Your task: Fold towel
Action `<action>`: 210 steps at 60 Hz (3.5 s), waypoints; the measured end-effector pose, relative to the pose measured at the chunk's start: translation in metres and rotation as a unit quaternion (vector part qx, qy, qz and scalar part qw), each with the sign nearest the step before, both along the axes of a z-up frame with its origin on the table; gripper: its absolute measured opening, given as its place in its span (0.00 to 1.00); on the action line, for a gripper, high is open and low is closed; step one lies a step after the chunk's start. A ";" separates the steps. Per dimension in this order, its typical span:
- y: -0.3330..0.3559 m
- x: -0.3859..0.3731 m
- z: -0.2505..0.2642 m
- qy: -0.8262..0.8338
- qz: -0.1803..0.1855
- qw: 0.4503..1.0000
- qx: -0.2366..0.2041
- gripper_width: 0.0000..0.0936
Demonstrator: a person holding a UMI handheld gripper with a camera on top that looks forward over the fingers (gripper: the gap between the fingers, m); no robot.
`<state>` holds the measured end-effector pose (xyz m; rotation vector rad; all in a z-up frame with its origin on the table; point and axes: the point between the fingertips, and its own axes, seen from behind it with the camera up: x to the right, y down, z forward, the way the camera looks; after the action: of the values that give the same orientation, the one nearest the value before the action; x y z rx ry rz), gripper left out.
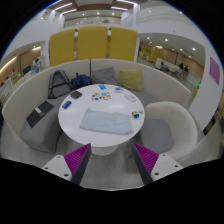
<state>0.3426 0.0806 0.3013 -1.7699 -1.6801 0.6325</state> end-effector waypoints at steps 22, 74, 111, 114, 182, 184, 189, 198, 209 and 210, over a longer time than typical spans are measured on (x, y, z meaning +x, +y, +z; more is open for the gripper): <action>-0.088 -0.048 -0.023 -0.022 0.068 0.997 -0.009 0.93; -0.191 -0.319 -0.234 0.019 -0.021 1.000 0.000 0.93; -0.170 -0.389 -0.323 -0.025 -0.035 0.999 0.013 0.03; -0.176 -0.386 -0.316 -0.025 -0.031 0.999 -0.009 0.03; 0.109 -0.157 -0.083 -0.022 -0.086 0.994 -0.058 0.93; 0.105 -0.142 -0.069 -0.024 -0.085 0.994 -0.058 0.93; 0.099 -0.115 -0.045 -0.021 -0.083 0.995 -0.047 0.93; 0.094 -0.085 -0.021 -0.014 -0.075 0.997 -0.031 0.93; 0.088 -0.076 -0.016 -0.005 -0.069 0.997 -0.019 0.93; 0.088 -0.076 -0.017 -0.006 -0.070 0.997 -0.019 0.93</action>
<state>0.2670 0.1686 0.2845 -1.9023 -1.5453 0.5958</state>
